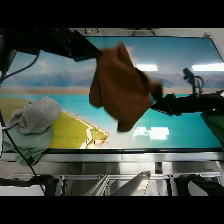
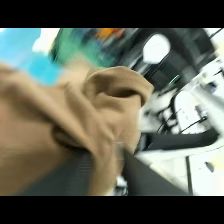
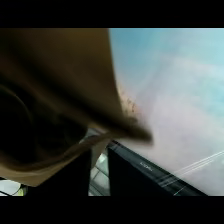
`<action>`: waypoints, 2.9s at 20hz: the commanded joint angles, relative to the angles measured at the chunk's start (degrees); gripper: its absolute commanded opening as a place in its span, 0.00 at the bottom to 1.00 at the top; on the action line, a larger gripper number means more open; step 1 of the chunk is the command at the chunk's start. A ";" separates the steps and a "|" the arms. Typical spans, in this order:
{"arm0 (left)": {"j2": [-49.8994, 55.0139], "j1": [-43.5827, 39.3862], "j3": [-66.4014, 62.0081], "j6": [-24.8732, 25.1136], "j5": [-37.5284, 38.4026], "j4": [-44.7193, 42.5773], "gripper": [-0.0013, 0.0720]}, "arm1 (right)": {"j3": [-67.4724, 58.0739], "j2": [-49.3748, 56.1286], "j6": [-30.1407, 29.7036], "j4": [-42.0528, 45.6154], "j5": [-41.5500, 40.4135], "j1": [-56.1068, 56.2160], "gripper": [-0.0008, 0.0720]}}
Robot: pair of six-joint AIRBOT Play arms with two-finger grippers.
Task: Fold the shirts.
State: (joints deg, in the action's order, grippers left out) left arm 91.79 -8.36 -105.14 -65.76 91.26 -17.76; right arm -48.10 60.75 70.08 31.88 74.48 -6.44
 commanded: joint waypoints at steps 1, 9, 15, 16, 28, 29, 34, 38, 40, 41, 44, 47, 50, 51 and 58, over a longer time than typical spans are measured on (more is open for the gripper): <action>0.63 -3.02 7.93 -1.01 -3.43 -15.69 0.40 | -0.07 -0.20 -2.69 1.33 5.77 -9.88 0.36; 3.32 1.68 26.99 -5.49 7.26 -18.21 0.41 | 3.96 0.96 -2.93 10.62 3.78 -9.18 0.94; -5.07 1.73 48.41 -5.92 -8.20 -32.68 0.41 | 8.28 10.99 -8.39 4.33 -13.88 9.33 0.94; -5.05 1.70 50.21 -5.86 -10.84 -32.17 0.41 | 8.28 13.62 -12.48 -0.74 -17.88 11.89 0.94; 9.68 -8.90 34.29 -3.43 -19.50 -23.93 0.01 | 3.15 25.77 -29.55 -24.46 -12.35 16.50 0.04; 9.29 -9.44 32.00 -2.62 -18.49 -22.18 0.01 | 2.25 24.57 -29.33 -24.44 -10.47 16.39 0.04; -1.62 -7.89 20.06 -1.86 -11.34 -21.05 0.03 | -4.68 11.02 -24.33 -24.46 -0.92 12.59 0.04; -11.91 -5.35 11.93 -2.82 -11.39 -21.11 0.04 | -12.20 -2.86 -20.02 -24.41 -0.92 9.84 0.04; -15.76 -4.81 9.53 -3.06 -11.08 -21.20 0.04 | -13.05 -7.19 -19.02 -24.39 -2.49 9.88 0.04; -17.44 -4.63 8.66 -3.45 -10.27 -21.20 0.04 | -13.05 -9.01 -19.02 -24.41 -2.64 9.88 0.04; -22.53 -1.84 7.87 -3.65 -6.95 -24.70 0.04 | -13.05 -14.73 -18.80 -22.60 -7.78 9.86 0.04; -23.63 1.68 7.87 -4.17 -3.96 -32.39 0.04 | -11.96 -15.72 -14.49 -12.74 -15.39 11.78 0.04; -19.19 2.82 11.15 -4.15 -1.66 -32.92 0.04 | -4.42 -8.68 -11.08 -5.03 -20.04 17.64 0.04; -17.18 2.82 13.64 -4.15 -1.64 -33.79 0.04 | -1.73 -5.49 -11.10 -4.76 -21.99 18.78 0.04; -3.10 7.26 27.26 -4.87 6.21 -39.56 0.64 | 1.49 11.10 -11.34 -1.81 -16.00 13.86 0.72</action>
State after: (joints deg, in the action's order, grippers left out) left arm 83.66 -3.36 -82.13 -69.93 92.73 -55.37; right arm -47.48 67.26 58.52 27.68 53.84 9.54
